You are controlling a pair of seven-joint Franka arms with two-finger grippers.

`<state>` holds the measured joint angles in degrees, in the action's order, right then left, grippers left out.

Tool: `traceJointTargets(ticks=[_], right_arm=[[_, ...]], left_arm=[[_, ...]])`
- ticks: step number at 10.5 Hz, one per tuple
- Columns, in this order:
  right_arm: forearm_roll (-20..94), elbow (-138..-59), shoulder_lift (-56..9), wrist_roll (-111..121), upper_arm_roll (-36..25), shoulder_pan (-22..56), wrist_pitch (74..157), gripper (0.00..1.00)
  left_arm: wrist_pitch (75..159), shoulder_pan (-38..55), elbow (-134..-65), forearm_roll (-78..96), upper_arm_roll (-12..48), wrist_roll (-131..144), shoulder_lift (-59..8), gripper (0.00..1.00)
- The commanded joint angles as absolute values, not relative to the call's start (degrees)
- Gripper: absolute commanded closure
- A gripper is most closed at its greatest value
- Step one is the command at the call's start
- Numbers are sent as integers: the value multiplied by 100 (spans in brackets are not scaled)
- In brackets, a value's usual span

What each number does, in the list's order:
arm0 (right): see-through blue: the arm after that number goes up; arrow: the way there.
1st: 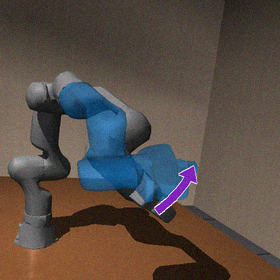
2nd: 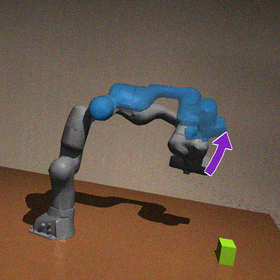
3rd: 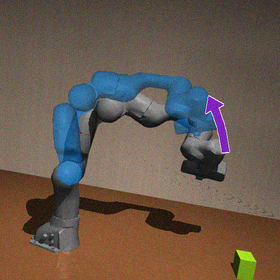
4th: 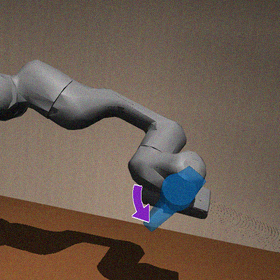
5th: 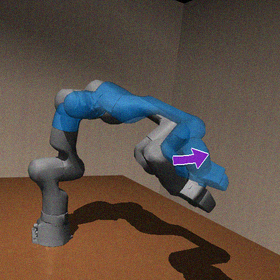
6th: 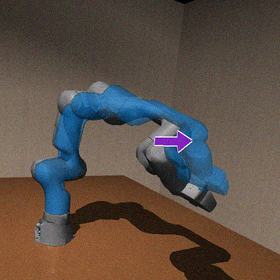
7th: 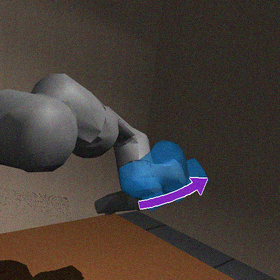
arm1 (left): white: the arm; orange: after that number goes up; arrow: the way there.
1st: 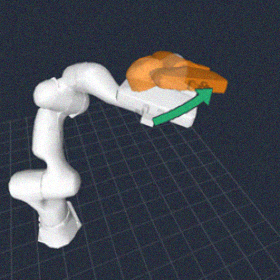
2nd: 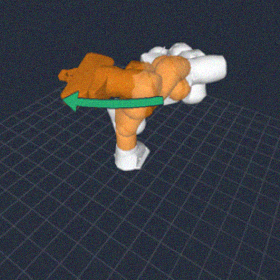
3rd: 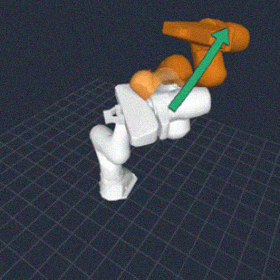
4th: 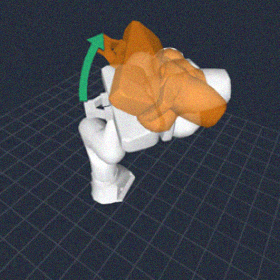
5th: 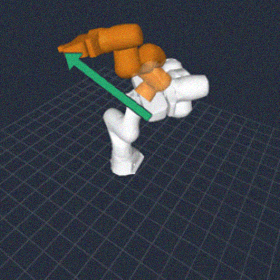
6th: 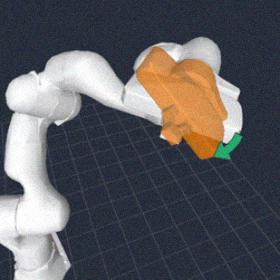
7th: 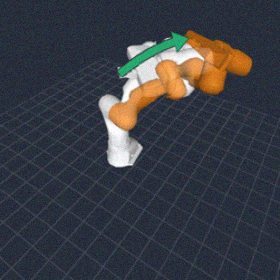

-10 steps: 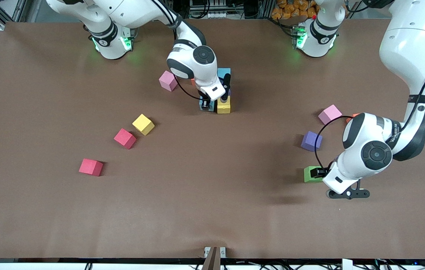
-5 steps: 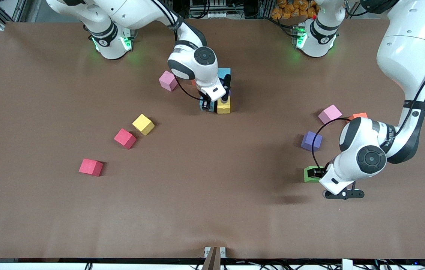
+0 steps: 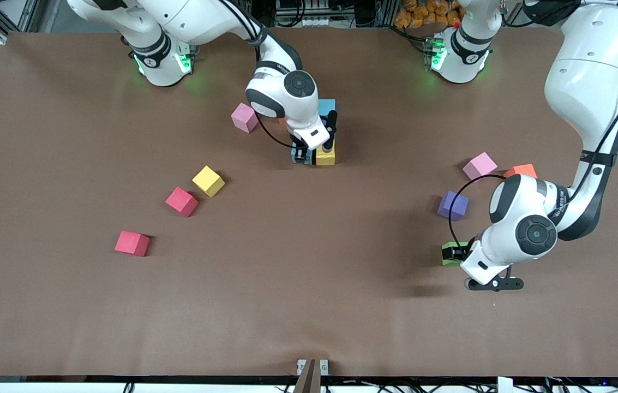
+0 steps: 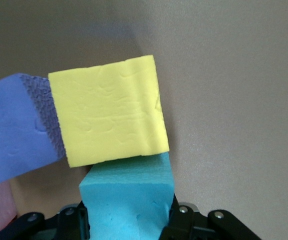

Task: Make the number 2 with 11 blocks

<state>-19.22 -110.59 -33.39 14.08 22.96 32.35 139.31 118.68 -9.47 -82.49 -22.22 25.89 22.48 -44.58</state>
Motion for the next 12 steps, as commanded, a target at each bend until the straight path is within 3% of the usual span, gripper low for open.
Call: traceJointTargets(ticks=[1,7,9,12], right_arm=[[-2039,-10802,-3506,1266,2180,3401,13913,58],[-2039,-10802,-3507,1266,2162,3445,13913,54],[-2048,-10802,-3507,1266,2153,3445,13913,42],[-2057,-10802,-3507,1274,2101,3454,13922,36]], left_arm=[[11900,-905,-8147,-2127,2566,2101,-4561,0],[11900,-958,-8174,-2180,2566,2101,-4588,0],[11900,-949,-8200,-2180,2558,2101,-4614,0],[11900,-958,-8200,-2267,2558,2101,-4676,0]])
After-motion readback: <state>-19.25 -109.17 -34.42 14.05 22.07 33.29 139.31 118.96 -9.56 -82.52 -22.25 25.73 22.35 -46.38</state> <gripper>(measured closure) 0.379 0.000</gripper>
